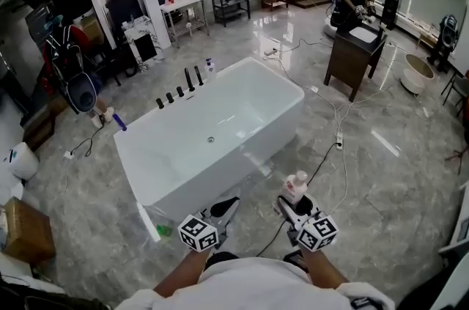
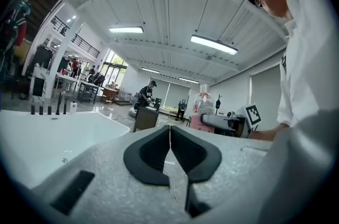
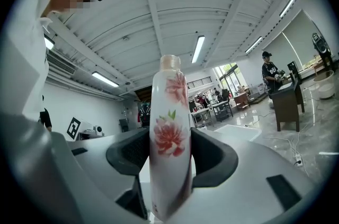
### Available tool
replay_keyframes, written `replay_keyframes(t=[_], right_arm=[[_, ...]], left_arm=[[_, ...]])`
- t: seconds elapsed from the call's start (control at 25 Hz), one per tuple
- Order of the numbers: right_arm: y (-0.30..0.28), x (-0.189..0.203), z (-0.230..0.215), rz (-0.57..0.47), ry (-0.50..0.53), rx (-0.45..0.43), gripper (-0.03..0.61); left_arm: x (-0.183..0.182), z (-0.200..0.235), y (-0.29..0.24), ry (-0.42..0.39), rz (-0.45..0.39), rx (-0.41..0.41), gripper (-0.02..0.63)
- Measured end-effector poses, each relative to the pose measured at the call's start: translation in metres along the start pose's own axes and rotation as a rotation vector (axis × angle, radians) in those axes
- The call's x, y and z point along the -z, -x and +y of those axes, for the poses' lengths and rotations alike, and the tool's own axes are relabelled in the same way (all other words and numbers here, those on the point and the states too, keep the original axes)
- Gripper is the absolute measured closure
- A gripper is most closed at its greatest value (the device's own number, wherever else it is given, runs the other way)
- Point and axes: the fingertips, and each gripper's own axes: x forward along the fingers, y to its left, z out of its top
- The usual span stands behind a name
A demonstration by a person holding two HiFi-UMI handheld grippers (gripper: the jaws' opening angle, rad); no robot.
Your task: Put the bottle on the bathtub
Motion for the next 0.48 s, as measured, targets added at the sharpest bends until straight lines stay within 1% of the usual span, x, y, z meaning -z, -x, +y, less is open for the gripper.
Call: replay_keyframes(t=[0.12, 0.28, 0.48], right_arm=[[0.008, 0.006, -0.014, 0.002, -0.027, 0.014, 0.347], [0.017, 0.016, -0.031, 0.010, -0.060, 0.046, 0.347], [0.010, 0.013, -0.055, 0.002, -0.075, 0.075, 0.347]], left_arm=[[0.007, 0.001, -0.007, 0.011, 0.005, -0.005, 0.594], [0.020, 0.004, -0.015, 0.037, 0.034, -0.007, 0.594], [0.019, 0.016, -0.033, 0.051, 0.023, -0.012, 0.594]])
